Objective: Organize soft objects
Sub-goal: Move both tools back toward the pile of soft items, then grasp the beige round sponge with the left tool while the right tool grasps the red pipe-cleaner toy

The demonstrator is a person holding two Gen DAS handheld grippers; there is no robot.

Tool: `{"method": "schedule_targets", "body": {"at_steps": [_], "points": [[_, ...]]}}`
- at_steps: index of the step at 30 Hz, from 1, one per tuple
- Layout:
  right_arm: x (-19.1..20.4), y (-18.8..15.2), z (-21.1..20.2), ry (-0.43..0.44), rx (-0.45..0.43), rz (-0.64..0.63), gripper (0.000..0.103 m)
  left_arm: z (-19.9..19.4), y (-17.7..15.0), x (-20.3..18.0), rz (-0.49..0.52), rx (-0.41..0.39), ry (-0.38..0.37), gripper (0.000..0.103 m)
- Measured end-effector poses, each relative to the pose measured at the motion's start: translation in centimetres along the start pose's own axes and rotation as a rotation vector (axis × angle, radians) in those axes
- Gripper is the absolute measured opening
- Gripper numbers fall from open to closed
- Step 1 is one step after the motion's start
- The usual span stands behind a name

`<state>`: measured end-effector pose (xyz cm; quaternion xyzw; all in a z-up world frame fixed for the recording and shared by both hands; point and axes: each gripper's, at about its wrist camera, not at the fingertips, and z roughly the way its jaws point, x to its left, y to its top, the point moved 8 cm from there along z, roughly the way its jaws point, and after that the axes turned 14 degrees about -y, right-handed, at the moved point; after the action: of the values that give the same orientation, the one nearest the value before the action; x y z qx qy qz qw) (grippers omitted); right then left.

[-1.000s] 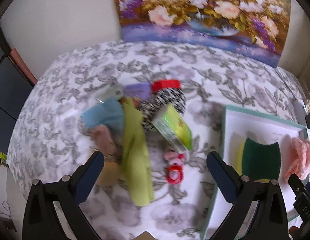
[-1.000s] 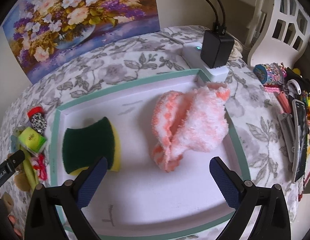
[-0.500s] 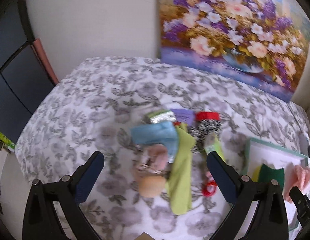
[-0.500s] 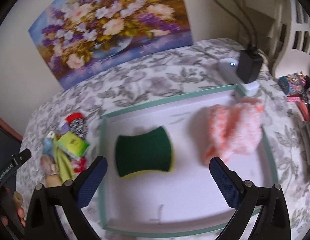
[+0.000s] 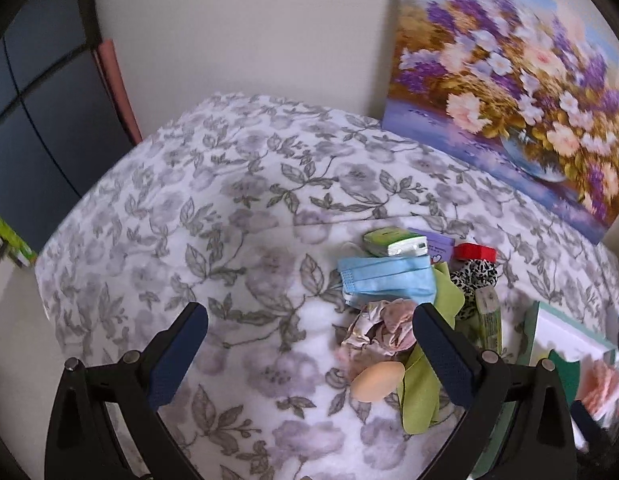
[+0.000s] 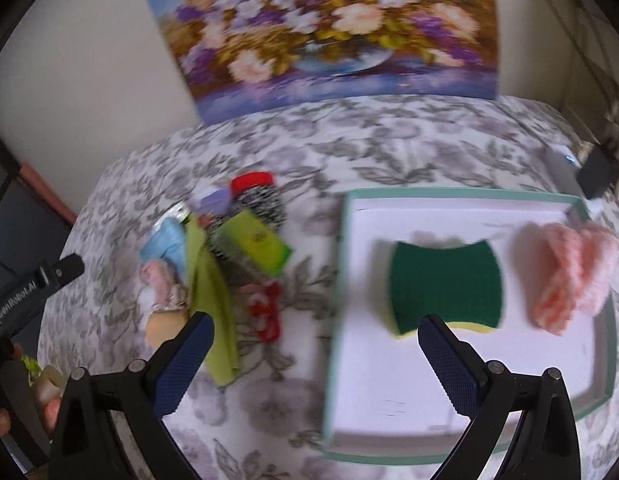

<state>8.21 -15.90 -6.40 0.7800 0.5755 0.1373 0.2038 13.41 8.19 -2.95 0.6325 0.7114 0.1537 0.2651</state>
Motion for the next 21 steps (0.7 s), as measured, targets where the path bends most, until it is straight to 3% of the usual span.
{"method": "schedule_targets", "body": {"at_steps": [3,7,14,18,21], "points": [[1.9,-0.2,0.6,-0.007,-0.007,-0.069,0.100,0.6,-0.4,1.2,-0.041,0.020,-0.013,0.102],[3.5,-0.5,1.7,0.012,0.015,-0.104,0.087,1.8,-1.4,2.1,-0.077,0.090,0.001,0.102],[5.0,-1.1,4.3,0.024,0.055,-0.145,0.069,5.7,-4.7,1.9,-0.188,0.250,-0.066,0.102],[5.2,-1.5,5.7,-0.007,0.079,-0.172,0.062,7.2,-6.4,1.7,-0.280,0.306,-0.116,0.102],[5.2,-1.8,6.6,0.000,0.101,-0.171,0.059,7.8,-7.0,1.3,-0.287,0.322,-0.119,0.102]]}}
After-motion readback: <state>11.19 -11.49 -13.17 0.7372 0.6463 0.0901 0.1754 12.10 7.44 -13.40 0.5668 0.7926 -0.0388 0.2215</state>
